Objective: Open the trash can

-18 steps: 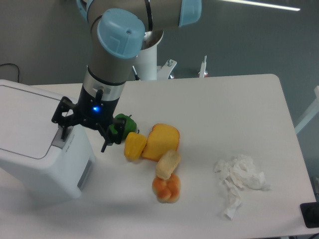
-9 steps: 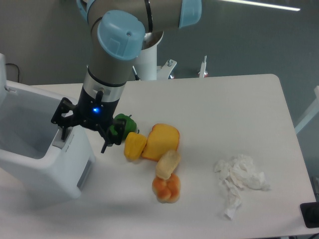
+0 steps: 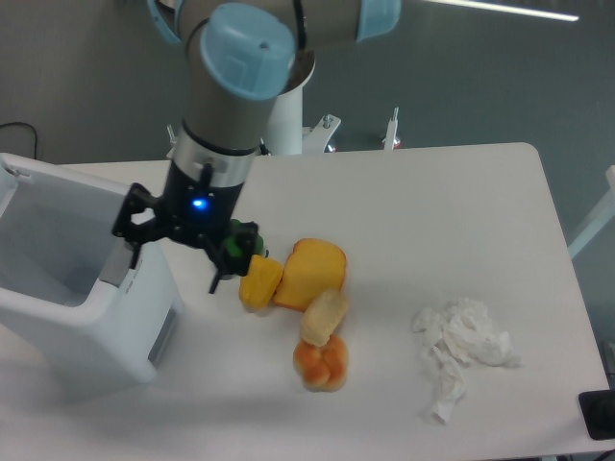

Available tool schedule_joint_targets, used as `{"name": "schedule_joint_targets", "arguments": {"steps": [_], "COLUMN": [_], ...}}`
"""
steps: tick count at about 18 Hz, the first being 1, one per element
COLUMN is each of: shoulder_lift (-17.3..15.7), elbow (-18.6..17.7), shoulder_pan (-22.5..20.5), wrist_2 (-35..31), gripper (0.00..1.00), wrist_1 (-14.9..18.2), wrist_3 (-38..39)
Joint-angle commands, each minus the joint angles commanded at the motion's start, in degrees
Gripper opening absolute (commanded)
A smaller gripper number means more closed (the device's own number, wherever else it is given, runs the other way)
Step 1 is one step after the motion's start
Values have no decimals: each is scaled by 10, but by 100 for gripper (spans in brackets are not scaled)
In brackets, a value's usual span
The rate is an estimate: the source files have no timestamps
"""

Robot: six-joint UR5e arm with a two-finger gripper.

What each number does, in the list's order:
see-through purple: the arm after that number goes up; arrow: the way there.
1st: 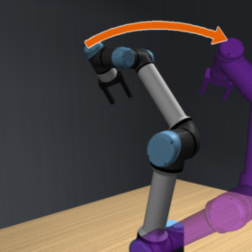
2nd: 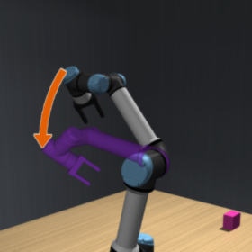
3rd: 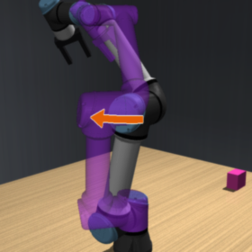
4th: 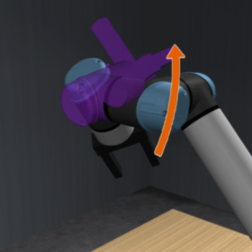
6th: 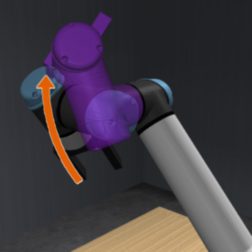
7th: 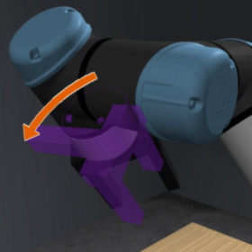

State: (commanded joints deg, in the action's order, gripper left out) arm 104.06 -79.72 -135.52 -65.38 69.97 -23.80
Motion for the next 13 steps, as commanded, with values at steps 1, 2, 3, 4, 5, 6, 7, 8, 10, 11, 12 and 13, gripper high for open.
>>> {"name": "schedule_joint_targets", "arguments": {"steps": [1,2,3,4,5,6,7,8,10,11,12,13], "shoulder_lift": [3,4,4,5,11,20,31,43,68,74,85,96], "elbow": [-1,-5,-11,-17,-20,-20,-19,-18,-18,-18,-17,-16], "shoulder_pan": [-4,-7,-12,-20,-32,-46,-57,-68,-94,-105,-112,-115], "wrist_2": [-18,-48,-80,-103,-113,-116,-117,-119,-129,-141,-153,-166], "gripper": [100,100,100,100,100,100,100,100,100,100,100,100], "wrist_1": [-1,-3,2,2,1,-1,-2,-4,-17,-23,-26,-26], "wrist_3": [-38,-92,-139,-170,-191,-207,-230,-253,-297,-336,-392,-453]}}
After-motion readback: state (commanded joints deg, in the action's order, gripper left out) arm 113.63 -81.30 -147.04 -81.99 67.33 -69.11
